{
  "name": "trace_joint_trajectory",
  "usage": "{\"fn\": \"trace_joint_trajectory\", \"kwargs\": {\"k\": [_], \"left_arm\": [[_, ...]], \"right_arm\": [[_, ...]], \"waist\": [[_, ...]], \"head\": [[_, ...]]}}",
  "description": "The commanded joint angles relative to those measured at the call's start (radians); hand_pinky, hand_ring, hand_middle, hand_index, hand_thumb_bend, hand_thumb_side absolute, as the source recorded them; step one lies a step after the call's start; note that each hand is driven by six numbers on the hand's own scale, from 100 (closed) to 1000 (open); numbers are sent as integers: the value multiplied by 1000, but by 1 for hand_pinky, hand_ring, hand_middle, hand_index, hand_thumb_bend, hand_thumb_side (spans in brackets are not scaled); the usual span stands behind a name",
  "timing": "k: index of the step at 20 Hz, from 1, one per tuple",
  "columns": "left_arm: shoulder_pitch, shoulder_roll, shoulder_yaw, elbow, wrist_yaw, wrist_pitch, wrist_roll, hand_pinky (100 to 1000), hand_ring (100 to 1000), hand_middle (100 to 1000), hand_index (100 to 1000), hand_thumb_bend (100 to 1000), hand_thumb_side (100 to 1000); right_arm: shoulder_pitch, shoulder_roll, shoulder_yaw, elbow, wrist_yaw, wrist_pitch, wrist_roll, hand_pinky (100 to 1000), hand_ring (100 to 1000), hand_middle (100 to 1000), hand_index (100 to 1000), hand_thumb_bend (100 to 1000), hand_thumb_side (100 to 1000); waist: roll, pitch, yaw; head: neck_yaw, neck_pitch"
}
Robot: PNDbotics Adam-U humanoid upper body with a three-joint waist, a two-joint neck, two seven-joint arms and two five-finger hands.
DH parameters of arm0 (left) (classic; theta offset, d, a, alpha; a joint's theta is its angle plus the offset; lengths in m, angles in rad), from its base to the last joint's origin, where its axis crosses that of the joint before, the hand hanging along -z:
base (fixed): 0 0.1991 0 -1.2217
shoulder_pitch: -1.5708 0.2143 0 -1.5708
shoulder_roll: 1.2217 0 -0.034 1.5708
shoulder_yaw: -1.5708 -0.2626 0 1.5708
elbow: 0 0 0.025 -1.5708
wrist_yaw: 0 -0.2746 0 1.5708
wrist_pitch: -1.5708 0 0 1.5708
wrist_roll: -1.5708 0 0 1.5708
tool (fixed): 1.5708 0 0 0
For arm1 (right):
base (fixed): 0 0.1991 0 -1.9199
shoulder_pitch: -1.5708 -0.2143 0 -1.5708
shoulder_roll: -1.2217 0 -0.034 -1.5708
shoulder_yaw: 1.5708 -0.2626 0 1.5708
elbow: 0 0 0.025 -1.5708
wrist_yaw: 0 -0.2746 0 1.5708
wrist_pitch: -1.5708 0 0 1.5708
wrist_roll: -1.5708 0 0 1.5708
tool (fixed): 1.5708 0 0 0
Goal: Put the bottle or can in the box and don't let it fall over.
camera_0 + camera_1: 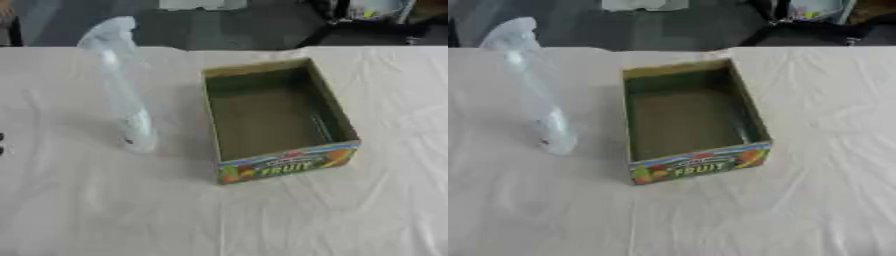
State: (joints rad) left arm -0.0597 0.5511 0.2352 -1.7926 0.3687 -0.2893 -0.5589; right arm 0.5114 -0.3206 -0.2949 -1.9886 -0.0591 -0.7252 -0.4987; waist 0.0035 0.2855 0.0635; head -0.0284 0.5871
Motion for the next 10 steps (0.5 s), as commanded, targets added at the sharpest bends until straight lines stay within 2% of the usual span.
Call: {"fn": "trace_joint_trajectory", "kwargs": {"k": [1,10], "left_arm": [[-16,44,0,3,-2,0,-10,1000,1000,1000,887,782,472],[-54,50,-4,31,1,24,15,1000,1000,1000,911,781,469]], "right_arm": [[3,-14,-5,-11,3,-24,-27,973,1000,1000,960,100,508],[-5,-10,2,-11,11,-11,-23,974,1000,1000,961,100,503]], "waist": [[0,-9,0],[0,-1,0]], "head": [[1,-10],[6,-10]]}}
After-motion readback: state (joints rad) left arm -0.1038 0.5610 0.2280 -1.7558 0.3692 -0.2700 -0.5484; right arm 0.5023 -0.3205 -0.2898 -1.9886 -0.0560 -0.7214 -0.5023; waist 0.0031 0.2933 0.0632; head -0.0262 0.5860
